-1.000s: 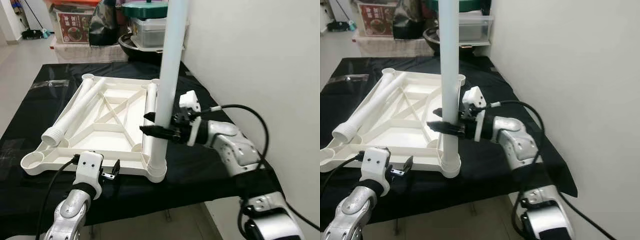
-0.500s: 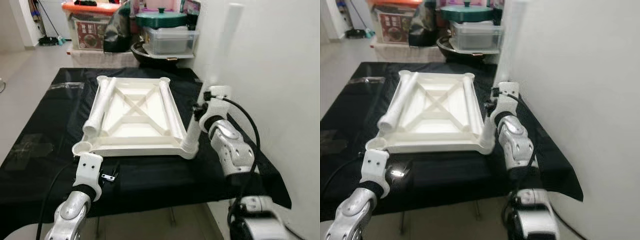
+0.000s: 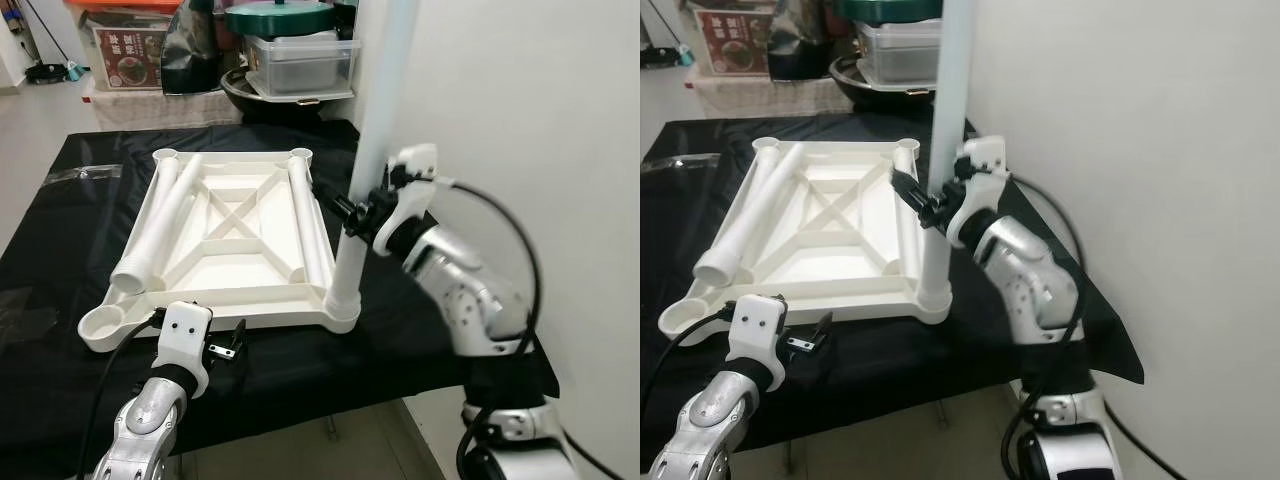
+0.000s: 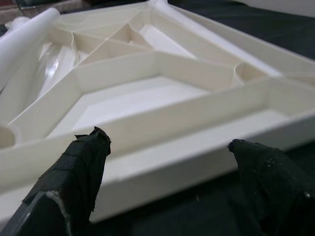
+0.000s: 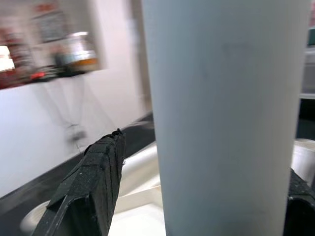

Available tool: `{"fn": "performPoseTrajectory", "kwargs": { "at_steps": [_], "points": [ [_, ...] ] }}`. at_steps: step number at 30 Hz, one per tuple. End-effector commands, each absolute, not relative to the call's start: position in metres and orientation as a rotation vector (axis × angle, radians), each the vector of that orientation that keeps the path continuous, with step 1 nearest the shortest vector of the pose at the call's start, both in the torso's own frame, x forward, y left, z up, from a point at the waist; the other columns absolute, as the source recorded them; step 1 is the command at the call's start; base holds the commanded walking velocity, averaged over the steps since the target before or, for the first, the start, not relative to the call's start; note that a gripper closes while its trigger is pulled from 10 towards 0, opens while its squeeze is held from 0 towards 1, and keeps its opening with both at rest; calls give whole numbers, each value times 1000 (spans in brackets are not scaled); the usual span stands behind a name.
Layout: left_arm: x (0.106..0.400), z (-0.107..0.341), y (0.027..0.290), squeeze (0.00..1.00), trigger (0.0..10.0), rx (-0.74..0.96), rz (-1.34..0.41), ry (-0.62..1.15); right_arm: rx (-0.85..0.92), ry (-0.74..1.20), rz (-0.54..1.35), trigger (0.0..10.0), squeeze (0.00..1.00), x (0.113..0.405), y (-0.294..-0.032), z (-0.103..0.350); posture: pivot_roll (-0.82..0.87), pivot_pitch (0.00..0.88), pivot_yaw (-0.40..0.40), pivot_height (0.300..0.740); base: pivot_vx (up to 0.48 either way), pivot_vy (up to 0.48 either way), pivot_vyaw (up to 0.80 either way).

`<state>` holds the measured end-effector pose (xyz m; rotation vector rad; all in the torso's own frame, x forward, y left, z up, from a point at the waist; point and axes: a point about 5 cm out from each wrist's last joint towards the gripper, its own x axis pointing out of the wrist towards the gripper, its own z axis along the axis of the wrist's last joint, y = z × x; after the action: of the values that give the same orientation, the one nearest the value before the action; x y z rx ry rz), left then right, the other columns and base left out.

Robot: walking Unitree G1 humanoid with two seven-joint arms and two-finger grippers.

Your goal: Building children table

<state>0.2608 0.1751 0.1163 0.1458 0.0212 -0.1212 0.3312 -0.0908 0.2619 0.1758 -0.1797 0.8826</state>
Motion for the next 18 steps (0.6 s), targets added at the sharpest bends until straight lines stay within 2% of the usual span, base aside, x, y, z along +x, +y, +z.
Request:
{"fn": "performPoseTrajectory", "kwargs": {
  "at_steps": [1,4,5,6,8,9,10,11,12,13,14,16,17,18],
  "points": [
    [261,112,176,0,10000,163,-119,37,144,-191,1027,10000,0,322,-81,262,120,0,-93,740,0,0,0],
    [261,112,175,0,10000,161,-119,35,122,-159,1117,10000,0,316,-81,256,125,0,-95,740,0,0,0],
    [261,113,173,0,10000,162,-125,33,75,-88,1329,10000,0,303,-79,240,143,0,-108,740,0,0,0],
    [260,113,172,0,10000,163,-128,32,70,-55,1415,10000,0,297,-78,233,143,0,-108,740,0,0,0],
    [259,113,173,0,10000,165,-125,33,74,-29,1456,10000,0,295,-75,225,153,0,-114,740,0,0,0],
    [258,113,174,0,10000,166,-122,34,83,-11,1472,7843,0,294,-74,221,154,0,-115,740,0,0,0],
    [258,113,174,0,10000,166,-122,34,83,-11,1472,7843,0,294,-74,221,154,0,-115,740,0,0,0],
    [257,112,175,0,10000,166,-119,35,91,0,1459,4824,0,296,-72,218,154,0,-114,740,0,0,0],
    [257,112,175,0,10000,166,-119,37,88,12,1410,0,0,300,-71,214,153,0,-113,740,0,0,0],
    [256,112,175,0,10000,167,-123,39,69,52,1329,0,0,308,-73,207,144,0,-104,740,0,0,0],
    [256,112,175,0,10000,167,-123,39,69,52,1329,0,0,308,-73,207,144,0,-104,740,0,0,0],
    [257,111,174,0,10000,170,-132,42,37,140,1081,0,0,329,-80,192,136,0,-99,740,0,0,0],
    [257,111,174,0,10000,170,-132,42,37,140,1081,0,0,329,-80,192,136,0,-99,740,0,0,0],
    [257,111,173,0,10000,170,-134,42,39,160,998,0,0,336,-83,188,136,0,-99,740,0,0,0]
  ]
}}
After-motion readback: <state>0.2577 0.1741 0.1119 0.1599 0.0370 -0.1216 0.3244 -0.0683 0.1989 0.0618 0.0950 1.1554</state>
